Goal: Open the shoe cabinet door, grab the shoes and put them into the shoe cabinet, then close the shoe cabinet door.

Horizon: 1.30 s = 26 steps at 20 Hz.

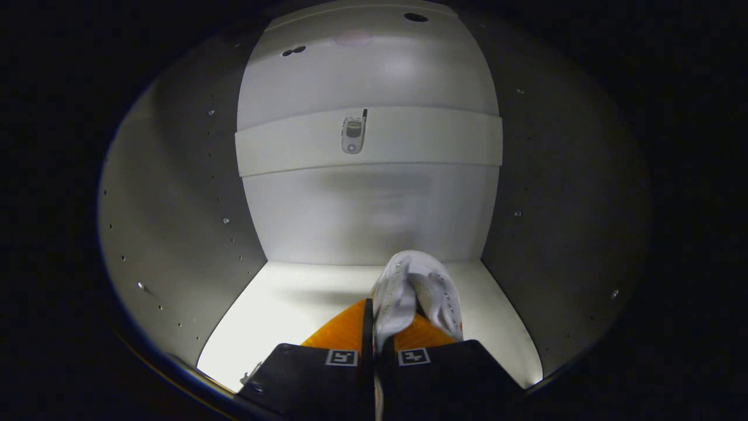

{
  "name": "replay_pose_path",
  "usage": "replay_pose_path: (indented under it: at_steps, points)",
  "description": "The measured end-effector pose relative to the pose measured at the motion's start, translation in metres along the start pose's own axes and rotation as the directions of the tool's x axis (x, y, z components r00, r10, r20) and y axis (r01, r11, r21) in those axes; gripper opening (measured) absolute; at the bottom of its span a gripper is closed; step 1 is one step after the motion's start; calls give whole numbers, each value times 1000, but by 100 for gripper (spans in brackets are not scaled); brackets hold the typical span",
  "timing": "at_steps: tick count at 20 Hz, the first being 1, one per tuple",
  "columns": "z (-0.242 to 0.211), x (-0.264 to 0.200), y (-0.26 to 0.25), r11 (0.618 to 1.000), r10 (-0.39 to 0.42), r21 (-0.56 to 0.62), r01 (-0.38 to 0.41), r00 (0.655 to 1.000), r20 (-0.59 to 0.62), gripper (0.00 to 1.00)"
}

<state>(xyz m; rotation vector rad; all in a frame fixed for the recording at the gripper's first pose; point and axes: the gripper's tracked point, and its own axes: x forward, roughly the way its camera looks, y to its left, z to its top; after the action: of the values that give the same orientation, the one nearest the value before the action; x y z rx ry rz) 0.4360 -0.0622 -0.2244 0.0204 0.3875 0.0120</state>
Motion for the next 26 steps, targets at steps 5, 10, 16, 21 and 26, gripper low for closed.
replay_pose_path:
  at_steps: [5,10,16,21,26]
  points:
    - [-9,-14,6,1000,-16,-13,16,1000,-10,62]
    - [-6,-45,5,999,-40,7,40,999,28,95]
    - [5,-105,0,996,-71,60,65,992,104,99]
    - [38,-198,8,996,-86,46,77,968,235,98]
    - [45,-314,26,997,-80,21,78,952,294,97]
